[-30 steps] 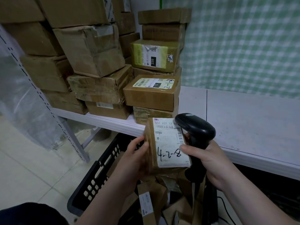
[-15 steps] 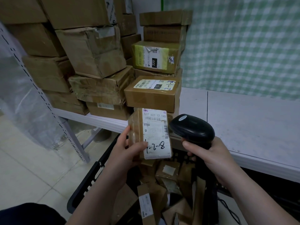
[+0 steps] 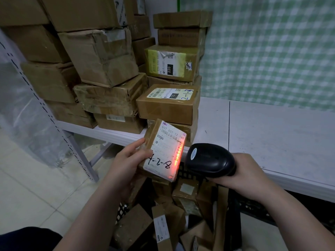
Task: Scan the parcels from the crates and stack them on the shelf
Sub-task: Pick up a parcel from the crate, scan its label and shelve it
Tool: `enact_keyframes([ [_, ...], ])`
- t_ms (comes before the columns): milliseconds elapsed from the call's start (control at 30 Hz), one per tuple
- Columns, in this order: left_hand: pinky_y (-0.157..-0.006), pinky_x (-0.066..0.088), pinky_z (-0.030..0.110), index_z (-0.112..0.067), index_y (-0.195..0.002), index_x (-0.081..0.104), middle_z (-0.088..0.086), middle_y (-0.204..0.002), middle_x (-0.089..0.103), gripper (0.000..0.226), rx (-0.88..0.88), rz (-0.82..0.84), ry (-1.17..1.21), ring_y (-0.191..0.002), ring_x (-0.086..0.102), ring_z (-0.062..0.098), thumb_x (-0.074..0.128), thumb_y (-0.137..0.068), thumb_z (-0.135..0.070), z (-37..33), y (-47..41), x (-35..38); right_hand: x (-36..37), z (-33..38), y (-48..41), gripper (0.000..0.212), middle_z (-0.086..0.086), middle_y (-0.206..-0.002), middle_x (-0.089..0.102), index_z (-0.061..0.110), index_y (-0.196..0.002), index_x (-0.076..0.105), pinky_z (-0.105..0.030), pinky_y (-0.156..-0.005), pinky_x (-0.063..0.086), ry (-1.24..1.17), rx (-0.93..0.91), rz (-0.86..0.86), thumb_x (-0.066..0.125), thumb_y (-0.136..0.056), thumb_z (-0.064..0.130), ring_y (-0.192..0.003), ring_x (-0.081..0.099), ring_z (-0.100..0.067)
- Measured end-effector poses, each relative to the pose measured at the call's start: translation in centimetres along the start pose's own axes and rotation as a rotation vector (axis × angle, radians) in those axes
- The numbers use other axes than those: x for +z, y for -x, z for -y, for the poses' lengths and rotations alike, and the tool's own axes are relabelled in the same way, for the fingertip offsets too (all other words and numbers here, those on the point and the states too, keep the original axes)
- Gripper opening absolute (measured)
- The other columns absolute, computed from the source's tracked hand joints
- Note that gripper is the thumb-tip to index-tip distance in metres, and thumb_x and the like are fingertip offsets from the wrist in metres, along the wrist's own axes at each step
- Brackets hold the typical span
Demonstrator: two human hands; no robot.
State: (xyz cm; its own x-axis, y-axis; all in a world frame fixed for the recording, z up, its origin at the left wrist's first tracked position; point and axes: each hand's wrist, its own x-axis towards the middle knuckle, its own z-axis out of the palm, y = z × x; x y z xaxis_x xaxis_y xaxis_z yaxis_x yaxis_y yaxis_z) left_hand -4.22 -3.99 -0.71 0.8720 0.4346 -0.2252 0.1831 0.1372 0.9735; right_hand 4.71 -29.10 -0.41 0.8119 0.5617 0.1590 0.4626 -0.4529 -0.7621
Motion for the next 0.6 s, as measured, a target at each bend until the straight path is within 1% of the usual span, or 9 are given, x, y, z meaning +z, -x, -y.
enact_keyframes([
  [133,-0.059,0.055,0.030,-0.026,-0.135,0.054,0.009,-0.101,0.073,0.051,-0.001,-0.006,-0.005,-0.083,0.073,0.022,0.064,-0.087,-0.013,0.13,-0.07,-0.21,0.09,-0.01,0.00,0.019,0.017,-0.075,0.069,0.028,-0.071,0.070,-0.011,-0.059,0.044,0.028,-0.014,0.012,0.087,-0.064,0.022,-0.074,0.064,0.003],
  [267,-0.055,0.055,0.028,-0.026,-0.133,0.055,0.007,-0.097,0.074,0.049,0.002,-0.020,0.002,-0.080,0.074,0.021,0.064,-0.086,-0.011,0.19,-0.17,-0.34,-0.03,-0.13,-0.10,0.016,0.007,-0.067,0.069,0.020,-0.071,0.072,-0.012,-0.057,0.044,0.056,-0.031,-0.018,0.086,-0.065,0.021,-0.071,0.064,0.001],
  [433,-0.055,0.054,0.027,-0.028,-0.131,0.056,0.008,-0.102,0.073,0.049,0.010,-0.046,-0.013,-0.076,0.073,0.017,0.066,-0.085,-0.013,0.33,-0.33,-0.64,-0.44,-0.15,-0.11,0.016,0.003,-0.066,0.070,0.017,-0.071,0.072,-0.012,-0.058,0.044,0.072,-0.036,-0.036,0.086,-0.066,0.021,-0.071,0.064,0.001],
  [500,-0.053,0.054,0.025,-0.028,-0.130,0.057,0.009,-0.102,0.072,0.049,0.010,-0.055,-0.008,-0.075,0.073,0.016,0.066,-0.085,-0.013,0.41,-0.38,-0.75,-0.50,-0.18,-0.11,0.016,0.006,-0.065,0.068,0.020,-0.067,0.070,-0.012,-0.057,0.044,0.084,-0.026,-0.032,0.086,-0.066,0.022,-0.071,0.063,0.001],
  [567,-0.055,0.054,0.027,-0.027,-0.130,0.057,0.009,-0.103,0.072,0.049,0.010,-0.059,-0.005,-0.077,0.073,0.018,0.066,-0.085,-0.012,0.50,-0.47,-0.88,-0.52,-0.16,-0.04,0.021,0.014,-0.068,0.067,0.025,-0.061,0.065,-0.011,-0.055,0.042,0.102,-0.022,-0.026,0.086,-0.067,0.023,-0.071,0.063,0.001],
  [600,-0.056,0.055,0.028,-0.027,-0.131,0.056,0.009,-0.104,0.072,0.049,0.011,-0.063,-0.006,-0.078,0.073,0.018,0.067,-0.085,-0.012,0.54,-0.53,-0.96,-0.54,-0.16,-0.02,0.021,0.014,-0.068,0.067,0.025,-0.061,0.066,-0.011,-0.055,0.042,0.104,-0.022,-0.025,0.086,-0.067,0.023,-0.071,0.063,0.000],
])
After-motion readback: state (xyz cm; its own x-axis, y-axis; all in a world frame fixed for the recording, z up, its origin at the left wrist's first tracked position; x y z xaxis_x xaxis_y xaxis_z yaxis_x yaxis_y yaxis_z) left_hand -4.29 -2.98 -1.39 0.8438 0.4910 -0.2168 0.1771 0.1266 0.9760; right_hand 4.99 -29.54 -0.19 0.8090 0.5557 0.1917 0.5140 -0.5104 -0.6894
